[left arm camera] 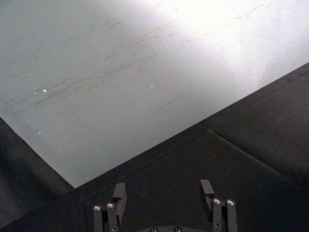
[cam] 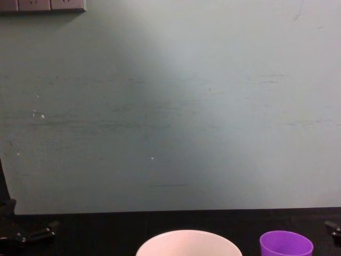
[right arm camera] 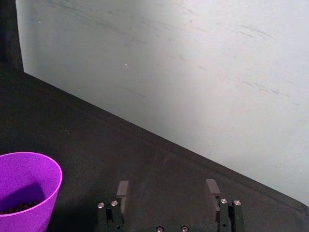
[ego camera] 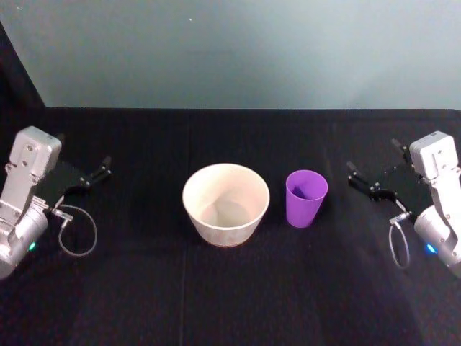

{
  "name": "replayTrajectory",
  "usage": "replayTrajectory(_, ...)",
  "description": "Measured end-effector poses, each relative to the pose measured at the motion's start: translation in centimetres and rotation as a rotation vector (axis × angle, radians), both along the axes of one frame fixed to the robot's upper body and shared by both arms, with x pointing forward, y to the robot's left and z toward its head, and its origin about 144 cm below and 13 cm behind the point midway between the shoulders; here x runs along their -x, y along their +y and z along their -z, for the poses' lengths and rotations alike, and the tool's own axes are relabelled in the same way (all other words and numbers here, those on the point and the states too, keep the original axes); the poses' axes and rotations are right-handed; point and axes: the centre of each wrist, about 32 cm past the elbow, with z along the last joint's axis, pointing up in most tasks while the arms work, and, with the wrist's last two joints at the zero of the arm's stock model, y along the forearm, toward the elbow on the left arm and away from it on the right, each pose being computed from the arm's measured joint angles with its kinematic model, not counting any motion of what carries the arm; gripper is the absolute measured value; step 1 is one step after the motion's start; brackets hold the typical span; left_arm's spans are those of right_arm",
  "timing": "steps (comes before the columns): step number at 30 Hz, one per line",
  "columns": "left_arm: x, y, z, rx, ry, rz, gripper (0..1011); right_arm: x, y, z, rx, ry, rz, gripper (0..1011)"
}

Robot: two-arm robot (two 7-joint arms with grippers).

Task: Pick up the cup and pour the mung beans from the cup into the bowl.

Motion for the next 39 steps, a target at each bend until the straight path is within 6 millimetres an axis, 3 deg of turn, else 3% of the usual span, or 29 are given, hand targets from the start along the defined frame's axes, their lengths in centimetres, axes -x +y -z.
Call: replayTrajectory(39, 0.0, 0.0, 0.0, 0.0, 0.0, 0.0, 1000, 0.17, -0.03, 0.03, 0.001, 0.001, 0.0, 1003)
